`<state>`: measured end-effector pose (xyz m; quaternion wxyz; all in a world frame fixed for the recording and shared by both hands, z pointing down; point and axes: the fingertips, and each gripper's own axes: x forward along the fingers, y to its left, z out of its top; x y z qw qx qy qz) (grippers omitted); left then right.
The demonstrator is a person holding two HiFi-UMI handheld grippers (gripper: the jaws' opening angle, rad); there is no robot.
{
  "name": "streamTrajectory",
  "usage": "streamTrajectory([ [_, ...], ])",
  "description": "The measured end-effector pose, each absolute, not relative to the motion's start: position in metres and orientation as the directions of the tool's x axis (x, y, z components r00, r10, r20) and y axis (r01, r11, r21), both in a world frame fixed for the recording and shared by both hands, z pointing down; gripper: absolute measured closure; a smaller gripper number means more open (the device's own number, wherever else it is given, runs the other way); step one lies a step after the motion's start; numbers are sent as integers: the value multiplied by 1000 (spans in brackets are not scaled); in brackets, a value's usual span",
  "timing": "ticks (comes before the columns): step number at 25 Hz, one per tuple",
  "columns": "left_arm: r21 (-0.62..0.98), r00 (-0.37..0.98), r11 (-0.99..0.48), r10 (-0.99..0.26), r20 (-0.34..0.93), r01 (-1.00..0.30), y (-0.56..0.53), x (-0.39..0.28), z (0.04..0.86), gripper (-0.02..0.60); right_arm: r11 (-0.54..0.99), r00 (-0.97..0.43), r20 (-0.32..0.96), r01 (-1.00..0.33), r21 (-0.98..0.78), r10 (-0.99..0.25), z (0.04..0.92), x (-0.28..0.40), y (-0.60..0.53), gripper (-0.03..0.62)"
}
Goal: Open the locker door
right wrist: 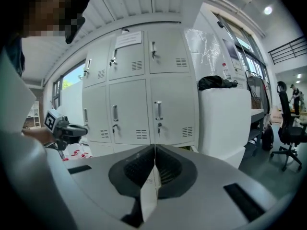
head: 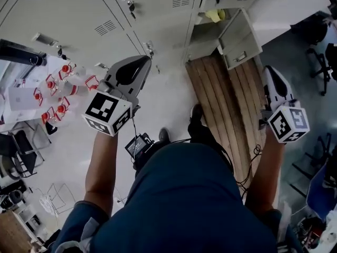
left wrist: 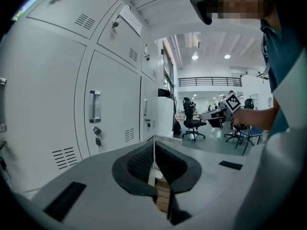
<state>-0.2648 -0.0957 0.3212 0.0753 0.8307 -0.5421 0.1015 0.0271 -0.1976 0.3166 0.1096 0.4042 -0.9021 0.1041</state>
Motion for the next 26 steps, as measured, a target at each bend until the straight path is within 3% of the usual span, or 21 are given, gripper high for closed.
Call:
streamTrajectory([
  [10, -22, 364, -377, -907, 213, -926, -44, -302, 298, 555, 720, -710, 228, -692, -52, -666, 260, -17, -148, 559],
  [26, 0, 341, -348, -918, 200, -937, -23, -325, 294, 555, 717, -696, 252, -697, -13, -672, 255, -38, -140, 559],
])
